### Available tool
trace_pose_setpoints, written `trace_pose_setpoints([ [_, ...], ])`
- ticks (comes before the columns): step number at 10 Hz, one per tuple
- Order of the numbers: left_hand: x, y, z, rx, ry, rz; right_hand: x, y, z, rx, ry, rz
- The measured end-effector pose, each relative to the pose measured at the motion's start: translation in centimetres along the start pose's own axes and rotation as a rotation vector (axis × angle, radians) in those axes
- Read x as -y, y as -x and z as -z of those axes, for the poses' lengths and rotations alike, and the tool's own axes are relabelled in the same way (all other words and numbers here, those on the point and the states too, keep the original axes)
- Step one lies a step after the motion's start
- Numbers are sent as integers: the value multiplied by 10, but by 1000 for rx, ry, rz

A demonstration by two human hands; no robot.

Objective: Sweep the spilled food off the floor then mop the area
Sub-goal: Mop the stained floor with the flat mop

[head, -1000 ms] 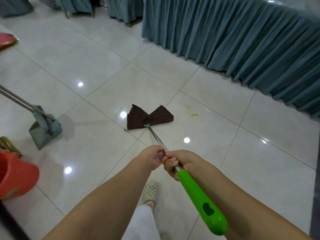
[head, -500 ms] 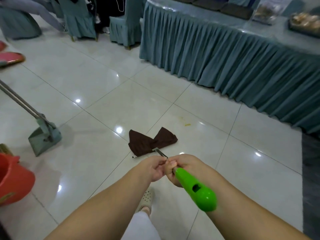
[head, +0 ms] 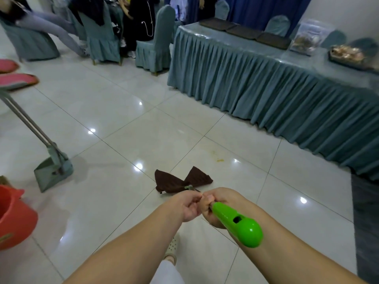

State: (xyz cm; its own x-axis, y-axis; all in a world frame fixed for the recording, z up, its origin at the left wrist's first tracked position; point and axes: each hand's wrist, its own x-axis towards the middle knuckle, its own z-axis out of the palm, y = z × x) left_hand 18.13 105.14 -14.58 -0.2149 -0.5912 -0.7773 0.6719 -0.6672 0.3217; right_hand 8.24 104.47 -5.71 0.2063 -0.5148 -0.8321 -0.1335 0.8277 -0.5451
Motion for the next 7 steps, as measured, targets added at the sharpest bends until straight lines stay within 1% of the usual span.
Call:
trace_pose_setpoints([
  [1,0,0,-1,7,46,18,3,8,-1,-10,-352,-172],
  [2,-3,0,1,12,12,0,2,10,-5,52,-383,-173],
  [3,-10,-1,3,10,-19,-12,7,6,-11,13,-456,-225],
  [5,-33,-22,4,1,-31,-2,25,-12,-18,19,-457,-254],
  [6,-48,-40,7,-34,-55,20,37,-36,-19,6,-443,-248],
  [7,-70,-60,11,-65,-29,58,53,-61,-20,35,-439,-286],
])
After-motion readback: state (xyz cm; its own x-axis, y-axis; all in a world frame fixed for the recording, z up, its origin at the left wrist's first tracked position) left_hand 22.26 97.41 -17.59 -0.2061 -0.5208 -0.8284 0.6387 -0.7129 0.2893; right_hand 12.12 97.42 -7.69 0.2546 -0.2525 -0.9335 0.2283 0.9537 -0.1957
